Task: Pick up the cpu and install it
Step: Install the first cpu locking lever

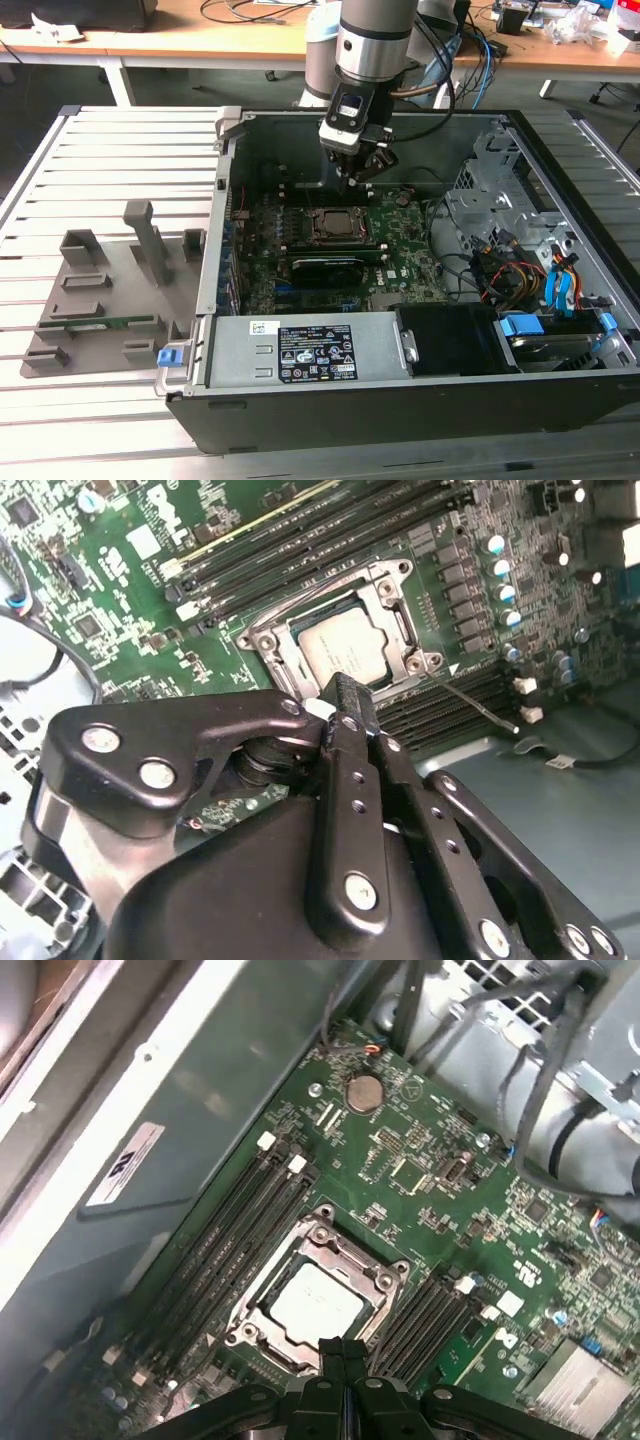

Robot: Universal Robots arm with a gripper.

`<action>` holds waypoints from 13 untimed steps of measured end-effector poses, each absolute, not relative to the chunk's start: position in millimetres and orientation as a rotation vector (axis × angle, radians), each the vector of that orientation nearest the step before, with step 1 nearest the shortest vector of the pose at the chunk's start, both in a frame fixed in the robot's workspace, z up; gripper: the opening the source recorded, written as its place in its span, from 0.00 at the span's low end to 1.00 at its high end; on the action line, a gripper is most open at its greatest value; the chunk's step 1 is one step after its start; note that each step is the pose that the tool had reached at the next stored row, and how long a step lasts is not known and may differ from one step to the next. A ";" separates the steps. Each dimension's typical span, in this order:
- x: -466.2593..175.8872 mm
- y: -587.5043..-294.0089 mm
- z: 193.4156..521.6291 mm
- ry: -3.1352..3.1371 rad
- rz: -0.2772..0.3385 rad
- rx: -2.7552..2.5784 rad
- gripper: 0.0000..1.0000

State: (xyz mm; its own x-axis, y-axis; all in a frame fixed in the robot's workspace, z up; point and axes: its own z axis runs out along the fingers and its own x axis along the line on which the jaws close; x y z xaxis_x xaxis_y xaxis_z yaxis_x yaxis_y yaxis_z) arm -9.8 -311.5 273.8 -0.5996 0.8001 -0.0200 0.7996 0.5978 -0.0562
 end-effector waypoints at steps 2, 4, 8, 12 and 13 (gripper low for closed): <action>-9.8 -311.5 273.8 -2.824 0.093 -1.359 0.11; -9.8 -311.5 273.8 -2.849 0.093 -1.308 0.11; -9.8 -311.5 273.8 -2.904 0.094 -1.187 0.11; -9.8 -311.5 273.8 -2.947 0.094 -1.083 0.11; -9.8 -311.5 273.9 -2.956 0.094 -1.059 0.11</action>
State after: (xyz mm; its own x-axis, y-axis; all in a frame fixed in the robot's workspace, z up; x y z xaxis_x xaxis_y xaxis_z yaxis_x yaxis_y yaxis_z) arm -9.8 -311.5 273.9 -0.7729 0.6342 -0.0200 0.6342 0.7711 -0.0563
